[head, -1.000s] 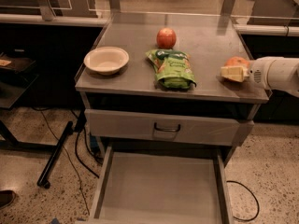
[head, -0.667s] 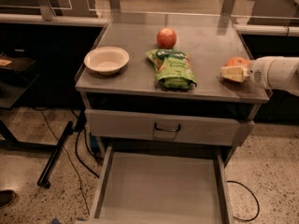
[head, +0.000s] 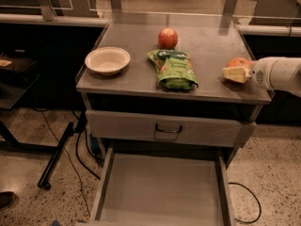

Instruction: Pick orange from middle drawer and place on counter

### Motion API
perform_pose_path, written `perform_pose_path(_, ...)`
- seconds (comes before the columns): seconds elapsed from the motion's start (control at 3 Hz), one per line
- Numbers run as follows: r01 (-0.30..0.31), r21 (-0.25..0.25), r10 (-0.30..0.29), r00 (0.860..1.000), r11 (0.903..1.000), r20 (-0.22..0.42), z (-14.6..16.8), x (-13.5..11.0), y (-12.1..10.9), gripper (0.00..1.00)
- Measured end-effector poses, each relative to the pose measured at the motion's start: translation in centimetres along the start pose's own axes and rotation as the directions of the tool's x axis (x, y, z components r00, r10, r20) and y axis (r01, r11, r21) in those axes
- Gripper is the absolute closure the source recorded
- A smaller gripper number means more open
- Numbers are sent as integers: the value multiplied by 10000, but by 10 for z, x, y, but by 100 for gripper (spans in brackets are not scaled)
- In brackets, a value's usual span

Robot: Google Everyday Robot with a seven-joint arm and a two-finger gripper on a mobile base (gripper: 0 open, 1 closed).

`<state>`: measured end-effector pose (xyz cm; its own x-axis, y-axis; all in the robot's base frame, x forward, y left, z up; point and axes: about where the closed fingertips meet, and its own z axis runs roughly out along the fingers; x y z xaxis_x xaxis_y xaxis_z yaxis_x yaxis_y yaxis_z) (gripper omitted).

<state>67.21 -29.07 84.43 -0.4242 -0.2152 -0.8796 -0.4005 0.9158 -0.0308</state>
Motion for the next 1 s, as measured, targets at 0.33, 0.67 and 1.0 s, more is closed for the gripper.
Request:
perform_pose_path(0.33,0,0,0,10000,10000,0,0,0,0,22)
perform_pose_path(0.67,1,-2,-1,10000,10000,0,0,0,0,0)
perform_pose_path(1.0,1,-2,-1,10000,10000,0,0,0,0,0)
